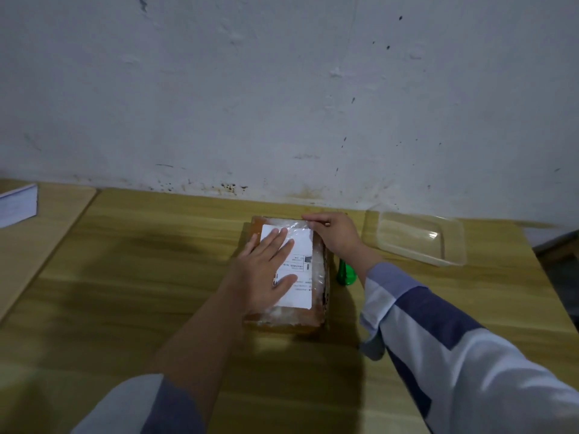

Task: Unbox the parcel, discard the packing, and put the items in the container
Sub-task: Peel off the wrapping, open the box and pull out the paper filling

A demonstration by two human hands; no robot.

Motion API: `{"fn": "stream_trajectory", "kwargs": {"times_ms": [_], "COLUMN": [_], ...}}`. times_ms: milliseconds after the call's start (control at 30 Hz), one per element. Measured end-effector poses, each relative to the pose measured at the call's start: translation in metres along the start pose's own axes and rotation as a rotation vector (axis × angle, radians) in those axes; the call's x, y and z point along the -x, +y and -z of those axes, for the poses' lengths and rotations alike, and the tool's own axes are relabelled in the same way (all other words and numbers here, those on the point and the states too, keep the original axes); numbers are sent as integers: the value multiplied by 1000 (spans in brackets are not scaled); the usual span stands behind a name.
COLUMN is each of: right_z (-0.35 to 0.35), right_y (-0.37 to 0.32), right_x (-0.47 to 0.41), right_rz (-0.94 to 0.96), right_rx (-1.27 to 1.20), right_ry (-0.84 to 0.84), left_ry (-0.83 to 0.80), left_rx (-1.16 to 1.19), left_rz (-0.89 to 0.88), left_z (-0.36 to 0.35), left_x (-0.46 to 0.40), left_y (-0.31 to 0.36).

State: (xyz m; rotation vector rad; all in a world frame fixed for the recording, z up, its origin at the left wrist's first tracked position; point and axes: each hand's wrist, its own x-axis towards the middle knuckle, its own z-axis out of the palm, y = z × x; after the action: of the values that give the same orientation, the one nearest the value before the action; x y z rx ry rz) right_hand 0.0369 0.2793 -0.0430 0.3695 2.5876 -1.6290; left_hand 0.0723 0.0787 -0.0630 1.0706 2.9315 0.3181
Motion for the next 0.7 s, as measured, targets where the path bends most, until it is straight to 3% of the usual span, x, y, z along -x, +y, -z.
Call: {"fn": "stream_trajectory", "kwargs": {"times_ms": [200,433,700], "right_z": [-9,-62,-110], "right_y": [8,9,2], "right_x": [52,138,200], "right_rz": [-85,-225,-268], "right_rx": [-106,-305,-370], "right_ry": [173,405,518], "left_ry": [-259,-269,-125], "left_rx": [-115,-97,-9], "left_rz": [98,203,339], "left_z": [26,35,38], "left_x": [9,60,141], "left_y": [8,5,-32]}}
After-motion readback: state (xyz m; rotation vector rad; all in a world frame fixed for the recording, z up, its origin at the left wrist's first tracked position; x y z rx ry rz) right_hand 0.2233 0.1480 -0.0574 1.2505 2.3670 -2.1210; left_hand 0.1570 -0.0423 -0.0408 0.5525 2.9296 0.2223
